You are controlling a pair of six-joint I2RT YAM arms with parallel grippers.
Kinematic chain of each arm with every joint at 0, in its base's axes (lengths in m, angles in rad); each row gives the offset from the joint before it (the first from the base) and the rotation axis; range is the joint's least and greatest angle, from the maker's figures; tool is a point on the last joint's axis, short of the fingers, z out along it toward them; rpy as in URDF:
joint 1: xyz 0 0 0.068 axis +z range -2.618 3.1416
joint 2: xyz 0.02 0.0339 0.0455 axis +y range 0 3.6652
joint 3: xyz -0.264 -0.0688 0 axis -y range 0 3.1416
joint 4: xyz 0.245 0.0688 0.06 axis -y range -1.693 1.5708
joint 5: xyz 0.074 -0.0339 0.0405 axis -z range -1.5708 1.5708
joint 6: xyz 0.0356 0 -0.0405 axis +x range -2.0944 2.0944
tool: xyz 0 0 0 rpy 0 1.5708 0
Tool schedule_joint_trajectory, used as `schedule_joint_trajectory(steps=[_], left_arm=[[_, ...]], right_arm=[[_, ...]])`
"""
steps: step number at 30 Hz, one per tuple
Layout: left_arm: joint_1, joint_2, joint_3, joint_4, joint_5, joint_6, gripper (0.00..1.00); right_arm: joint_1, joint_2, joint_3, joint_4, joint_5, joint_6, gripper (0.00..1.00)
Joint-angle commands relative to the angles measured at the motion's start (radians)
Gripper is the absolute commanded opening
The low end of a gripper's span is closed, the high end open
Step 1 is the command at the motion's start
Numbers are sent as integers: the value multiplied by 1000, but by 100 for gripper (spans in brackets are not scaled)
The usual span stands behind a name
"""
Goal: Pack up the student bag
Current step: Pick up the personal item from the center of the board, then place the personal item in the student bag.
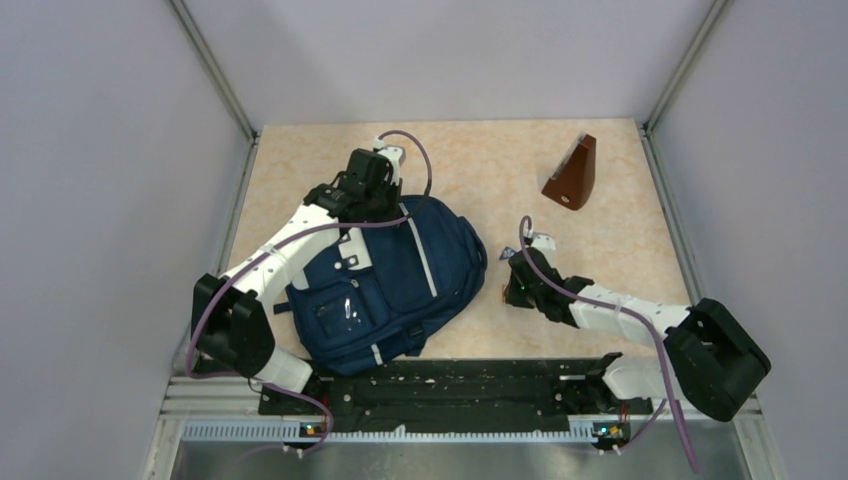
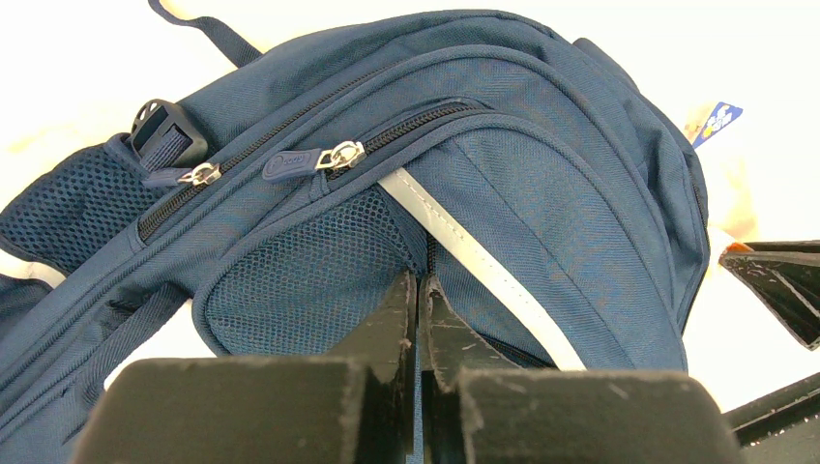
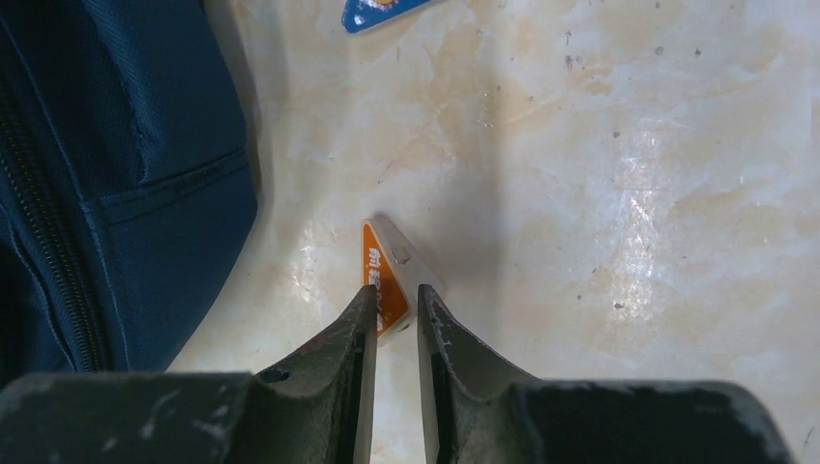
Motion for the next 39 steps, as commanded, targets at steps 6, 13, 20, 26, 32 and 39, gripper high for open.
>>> schedule_joint_trajectory(steps=[6,13,20,26,32,39], left_arm=[[3,-47,1,11,-12,21,0],[4,-47,1,11,-12,22,0],[3,-48,3,11,1,21,0],[4,-53,4,12,16,19,0],[3,-71,0,24,46,28,0],[3,-85,-6,32,52,37,0]], right_arm=[[-12,4,-5,30,22,-30,7],[-12,-50,-5,23,24,-79,0],[4,-239,28,11,-17,-154,0],[153,-264,148,115,-27,-259,0],[203,-84,276,323,-141,-367,0],[203,141,450,394,-238,-446,0]])
